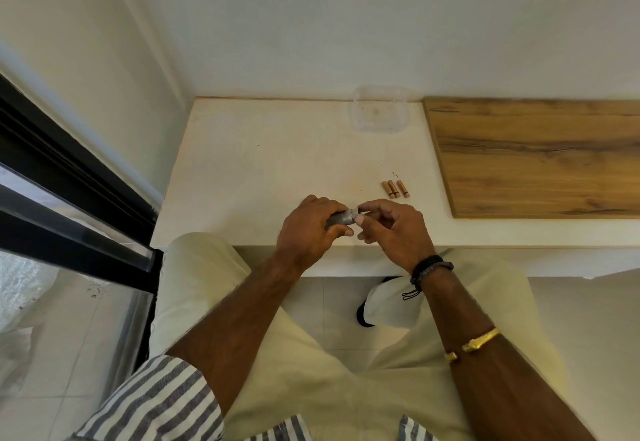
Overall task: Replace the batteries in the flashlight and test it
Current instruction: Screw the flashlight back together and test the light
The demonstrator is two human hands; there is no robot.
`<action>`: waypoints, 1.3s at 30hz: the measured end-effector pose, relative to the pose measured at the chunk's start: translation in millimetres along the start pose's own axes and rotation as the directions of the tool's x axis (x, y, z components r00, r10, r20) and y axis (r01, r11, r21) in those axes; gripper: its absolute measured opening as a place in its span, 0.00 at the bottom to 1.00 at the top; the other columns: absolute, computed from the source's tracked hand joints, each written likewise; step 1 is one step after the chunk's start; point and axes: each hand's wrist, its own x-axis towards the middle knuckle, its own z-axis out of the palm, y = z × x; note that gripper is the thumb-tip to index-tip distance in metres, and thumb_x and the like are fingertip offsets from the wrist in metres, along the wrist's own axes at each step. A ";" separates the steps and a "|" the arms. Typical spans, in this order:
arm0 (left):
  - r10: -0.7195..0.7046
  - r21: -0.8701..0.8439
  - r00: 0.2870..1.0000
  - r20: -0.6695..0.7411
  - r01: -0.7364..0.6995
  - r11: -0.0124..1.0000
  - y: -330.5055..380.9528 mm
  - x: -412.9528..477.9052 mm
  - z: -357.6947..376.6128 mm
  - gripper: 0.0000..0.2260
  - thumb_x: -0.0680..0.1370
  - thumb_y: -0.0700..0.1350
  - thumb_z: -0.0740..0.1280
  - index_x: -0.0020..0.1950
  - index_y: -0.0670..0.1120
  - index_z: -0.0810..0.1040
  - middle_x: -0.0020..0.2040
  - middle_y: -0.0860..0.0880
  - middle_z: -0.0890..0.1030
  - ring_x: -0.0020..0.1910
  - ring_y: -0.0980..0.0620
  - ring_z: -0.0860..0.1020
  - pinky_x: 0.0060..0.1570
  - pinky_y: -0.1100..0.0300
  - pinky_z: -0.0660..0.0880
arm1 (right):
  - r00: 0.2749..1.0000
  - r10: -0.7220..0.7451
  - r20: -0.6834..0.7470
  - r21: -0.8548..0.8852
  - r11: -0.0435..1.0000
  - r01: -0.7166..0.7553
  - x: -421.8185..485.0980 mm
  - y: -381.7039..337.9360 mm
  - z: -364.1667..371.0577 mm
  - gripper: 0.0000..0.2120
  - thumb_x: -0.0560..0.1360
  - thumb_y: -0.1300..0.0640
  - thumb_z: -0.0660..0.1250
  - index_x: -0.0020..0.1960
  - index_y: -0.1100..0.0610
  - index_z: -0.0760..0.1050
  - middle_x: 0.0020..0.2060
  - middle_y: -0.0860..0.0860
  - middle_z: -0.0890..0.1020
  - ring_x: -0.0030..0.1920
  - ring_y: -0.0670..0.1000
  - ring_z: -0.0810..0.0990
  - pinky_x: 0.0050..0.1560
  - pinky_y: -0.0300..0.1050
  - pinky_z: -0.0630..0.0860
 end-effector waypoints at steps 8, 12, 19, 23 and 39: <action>0.053 -0.007 0.998 0.031 -0.053 0.999 4.8 -1.6 1.9 0.17 0.75 0.57 0.72 0.60 0.50 0.80 0.51 0.52 0.83 0.47 0.57 0.70 0.44 0.62 0.68 | 0.993 0.055 -0.102 -0.267 0.960 -0.080 -1.6 -6.2 2.8 0.27 0.78 0.34 0.60 0.41 0.56 0.82 0.30 0.46 0.83 0.29 0.50 0.81 0.36 0.51 0.83; 0.027 -0.023 1.000 -0.004 -0.027 0.999 2.9 -0.9 0.3 0.15 0.75 0.56 0.72 0.58 0.51 0.81 0.50 0.53 0.83 0.47 0.57 0.71 0.43 0.63 0.68 | 0.998 0.066 0.007 -0.012 0.998 -0.066 0.2 -3.8 -0.6 0.13 0.76 0.43 0.72 0.58 0.46 0.79 0.45 0.47 0.85 0.37 0.45 0.86 0.36 0.41 0.84; 0.021 -0.021 1.000 0.018 -0.020 1.000 3.3 -0.9 -1.0 0.16 0.75 0.56 0.72 0.59 0.50 0.81 0.51 0.52 0.84 0.48 0.54 0.74 0.46 0.58 0.74 | 1.000 0.000 -0.002 -0.031 1.000 0.000 -0.5 -0.3 -0.3 0.08 0.76 0.47 0.73 0.52 0.49 0.81 0.37 0.48 0.86 0.34 0.43 0.85 0.34 0.36 0.82; 0.056 -0.029 0.998 0.030 -0.056 0.998 7.5 -2.1 0.1 0.15 0.75 0.55 0.72 0.59 0.50 0.81 0.52 0.52 0.84 0.48 0.56 0.71 0.45 0.63 0.67 | 0.998 0.050 -0.050 -0.239 0.969 -0.060 -0.6 -5.0 -0.1 0.25 0.77 0.36 0.65 0.41 0.58 0.80 0.32 0.54 0.83 0.33 0.55 0.83 0.36 0.54 0.83; 0.034 -0.034 0.998 0.049 -0.033 0.999 8.9 -1.9 -1.4 0.15 0.75 0.55 0.72 0.59 0.50 0.81 0.51 0.52 0.83 0.49 0.55 0.72 0.46 0.60 0.69 | 0.999 0.032 -0.037 -0.245 0.969 -0.040 -1.0 -6.0 -0.5 0.20 0.79 0.39 0.65 0.44 0.56 0.81 0.32 0.50 0.84 0.32 0.50 0.83 0.37 0.48 0.84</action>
